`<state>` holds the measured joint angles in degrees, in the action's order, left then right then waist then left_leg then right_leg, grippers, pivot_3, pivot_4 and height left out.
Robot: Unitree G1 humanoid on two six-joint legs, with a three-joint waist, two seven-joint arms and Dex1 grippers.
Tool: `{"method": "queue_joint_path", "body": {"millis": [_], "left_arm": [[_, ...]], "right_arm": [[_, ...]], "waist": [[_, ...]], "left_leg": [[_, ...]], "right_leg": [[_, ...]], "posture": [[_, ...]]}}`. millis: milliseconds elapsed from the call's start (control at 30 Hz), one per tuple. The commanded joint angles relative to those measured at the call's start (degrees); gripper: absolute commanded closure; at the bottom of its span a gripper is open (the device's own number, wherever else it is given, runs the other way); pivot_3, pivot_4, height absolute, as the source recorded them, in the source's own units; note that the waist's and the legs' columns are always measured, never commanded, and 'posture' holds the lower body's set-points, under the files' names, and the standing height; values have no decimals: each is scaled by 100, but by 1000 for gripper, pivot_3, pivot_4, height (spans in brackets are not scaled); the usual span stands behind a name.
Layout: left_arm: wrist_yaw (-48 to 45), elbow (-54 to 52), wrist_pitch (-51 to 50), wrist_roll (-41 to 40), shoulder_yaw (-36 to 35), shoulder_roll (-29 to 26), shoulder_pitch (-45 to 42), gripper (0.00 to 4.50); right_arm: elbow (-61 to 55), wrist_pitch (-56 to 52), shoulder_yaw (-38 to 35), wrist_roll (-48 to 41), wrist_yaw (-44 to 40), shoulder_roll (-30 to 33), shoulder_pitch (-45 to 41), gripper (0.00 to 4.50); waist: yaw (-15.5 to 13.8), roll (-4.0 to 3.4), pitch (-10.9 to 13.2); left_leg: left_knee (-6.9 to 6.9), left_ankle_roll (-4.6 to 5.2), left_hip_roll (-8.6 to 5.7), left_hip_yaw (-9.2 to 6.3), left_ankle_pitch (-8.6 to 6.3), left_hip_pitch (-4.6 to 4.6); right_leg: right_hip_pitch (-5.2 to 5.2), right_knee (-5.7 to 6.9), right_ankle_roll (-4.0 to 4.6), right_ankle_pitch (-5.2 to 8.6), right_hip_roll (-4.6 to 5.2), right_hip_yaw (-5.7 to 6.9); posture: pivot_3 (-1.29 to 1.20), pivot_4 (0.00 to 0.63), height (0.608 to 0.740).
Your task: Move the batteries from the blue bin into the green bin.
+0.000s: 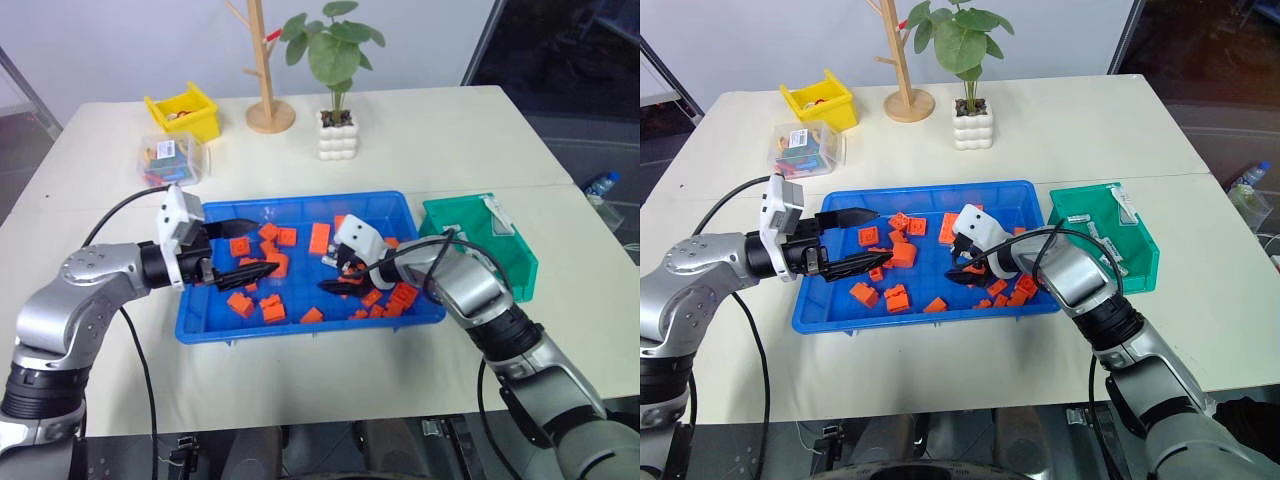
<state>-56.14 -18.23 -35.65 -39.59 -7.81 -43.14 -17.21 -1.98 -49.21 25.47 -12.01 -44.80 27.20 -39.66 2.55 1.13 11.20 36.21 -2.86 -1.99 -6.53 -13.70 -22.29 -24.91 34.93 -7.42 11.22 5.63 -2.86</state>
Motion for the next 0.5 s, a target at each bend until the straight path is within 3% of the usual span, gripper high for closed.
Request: {"method": "queue_joint_path", "body": {"millis": [33,133,167,333,500], "left_arm": [[-27,-270,-61,-197,-233,-111,98,0],[-151,-348,-145,-275,-278,-301,195,0],[-198,-363,-164,-297,-286,-361,220,0],[-275,-281,-153,-365,-283,-446,144,0],[-181,156,-163,-537,-315,-173,-351,0]], "right_arm": [[7,-80,19,-3,-172,-29,-48,2705],[-36,-122,3,7,-258,1,-61,4310],[-35,-117,-20,31,-246,3,-78,4441],[20,-101,-274,78,-158,8,-295,4436],[-61,-232,-990,-22,-150,340,-1120,4436]], "waist": [[2,0,0],[3,0,0],[3,0,0],[0,0,0],[-5,-4,3]], "left_leg": [[0,0,0,0,0,0],[-1,0,0,-1,0,1],[-1,0,0,-1,0,2],[-1,0,0,0,0,1],[2,0,-2,0,0,-4]], "right_leg": [[0,0,0,0,0,0],[-1,1,0,0,0,0],[0,1,0,0,0,0],[0,1,0,0,0,0],[-3,1,0,0,0,0]], "posture": [[0,150,740],[0,150,740],[0,150,740],[0,150,740],[0,150,740]]}}
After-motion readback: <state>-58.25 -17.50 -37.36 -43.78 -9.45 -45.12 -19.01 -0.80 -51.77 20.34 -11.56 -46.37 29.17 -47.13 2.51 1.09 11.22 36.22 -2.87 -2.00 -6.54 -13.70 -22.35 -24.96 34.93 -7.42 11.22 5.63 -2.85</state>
